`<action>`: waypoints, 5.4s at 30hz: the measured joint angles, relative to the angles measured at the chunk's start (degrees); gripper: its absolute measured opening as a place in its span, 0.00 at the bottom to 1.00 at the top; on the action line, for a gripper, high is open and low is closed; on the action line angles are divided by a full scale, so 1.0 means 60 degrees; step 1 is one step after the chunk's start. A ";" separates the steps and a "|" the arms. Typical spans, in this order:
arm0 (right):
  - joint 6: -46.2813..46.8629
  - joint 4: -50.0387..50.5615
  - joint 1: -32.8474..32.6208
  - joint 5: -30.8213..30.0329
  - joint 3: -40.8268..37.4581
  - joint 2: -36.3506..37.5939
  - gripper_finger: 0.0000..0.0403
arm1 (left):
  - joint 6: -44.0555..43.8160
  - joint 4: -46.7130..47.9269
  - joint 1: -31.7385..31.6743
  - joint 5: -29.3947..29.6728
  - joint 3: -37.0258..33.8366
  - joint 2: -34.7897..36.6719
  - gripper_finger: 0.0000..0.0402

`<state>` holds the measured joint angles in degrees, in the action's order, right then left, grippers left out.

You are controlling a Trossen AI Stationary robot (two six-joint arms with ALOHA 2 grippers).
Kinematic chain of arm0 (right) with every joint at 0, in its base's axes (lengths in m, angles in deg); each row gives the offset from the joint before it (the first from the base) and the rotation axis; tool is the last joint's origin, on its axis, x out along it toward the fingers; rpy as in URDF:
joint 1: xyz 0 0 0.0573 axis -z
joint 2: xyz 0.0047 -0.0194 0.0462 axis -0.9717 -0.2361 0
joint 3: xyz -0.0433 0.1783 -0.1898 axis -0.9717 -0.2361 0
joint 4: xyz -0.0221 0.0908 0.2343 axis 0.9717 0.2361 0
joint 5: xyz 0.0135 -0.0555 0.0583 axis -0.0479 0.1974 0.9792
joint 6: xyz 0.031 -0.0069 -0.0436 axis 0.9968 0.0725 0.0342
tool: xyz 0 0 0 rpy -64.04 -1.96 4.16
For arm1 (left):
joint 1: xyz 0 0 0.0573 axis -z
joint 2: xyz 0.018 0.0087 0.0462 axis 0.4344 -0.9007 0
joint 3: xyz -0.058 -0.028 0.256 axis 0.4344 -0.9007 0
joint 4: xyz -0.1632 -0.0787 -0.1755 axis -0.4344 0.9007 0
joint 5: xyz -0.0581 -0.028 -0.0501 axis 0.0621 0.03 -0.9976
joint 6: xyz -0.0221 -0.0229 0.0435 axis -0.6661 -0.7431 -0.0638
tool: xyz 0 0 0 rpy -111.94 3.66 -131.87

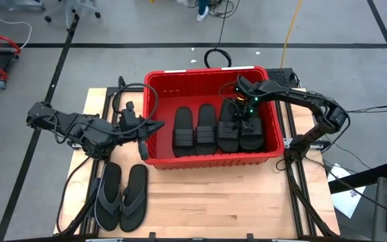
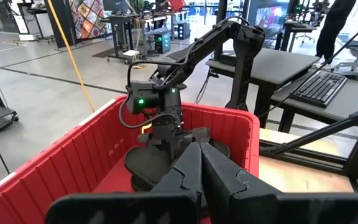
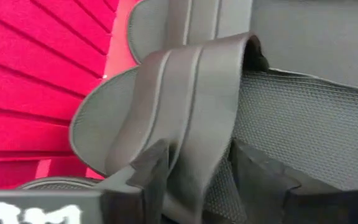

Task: Pick and place slides into bin
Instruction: Put the black slide into the red bin

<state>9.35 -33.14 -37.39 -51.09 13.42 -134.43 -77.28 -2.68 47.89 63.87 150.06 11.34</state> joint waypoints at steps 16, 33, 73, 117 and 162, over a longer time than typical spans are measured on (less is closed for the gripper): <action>0.0122 -0.0248 0.0022 -0.0914 -0.0029 0.1346 0.55 | -0.0014 -0.0007 -0.0003 -0.0285 0.0000 0.0000 0.02; 0.2497 -0.3550 -0.1042 -0.0405 0.0076 0.2315 0.04 | -0.0006 0.0007 -0.0003 -0.0441 -0.0004 0.0000 0.02; 0.2223 -0.0982 -0.2674 -0.1203 0.0094 0.0338 0.00 | -0.0808 0.0112 0.0001 -0.0442 -0.0007 0.0000 0.02; 0.9608 -0.5718 -0.8077 -0.2271 -0.0262 0.5823 0.00 | -0.8093 0.0568 0.5418 -0.1096 -0.3909 -0.0040 0.00; 1.0742 -0.7415 -0.7799 -0.2379 -0.4583 1.0254 0.00 | -0.4074 0.3235 0.1854 -0.2198 -0.3790 0.3116 0.00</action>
<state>73.80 -77.63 -84.18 -65.36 -14.07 -72.90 -101.73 16.73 59.02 50.69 127.32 30.04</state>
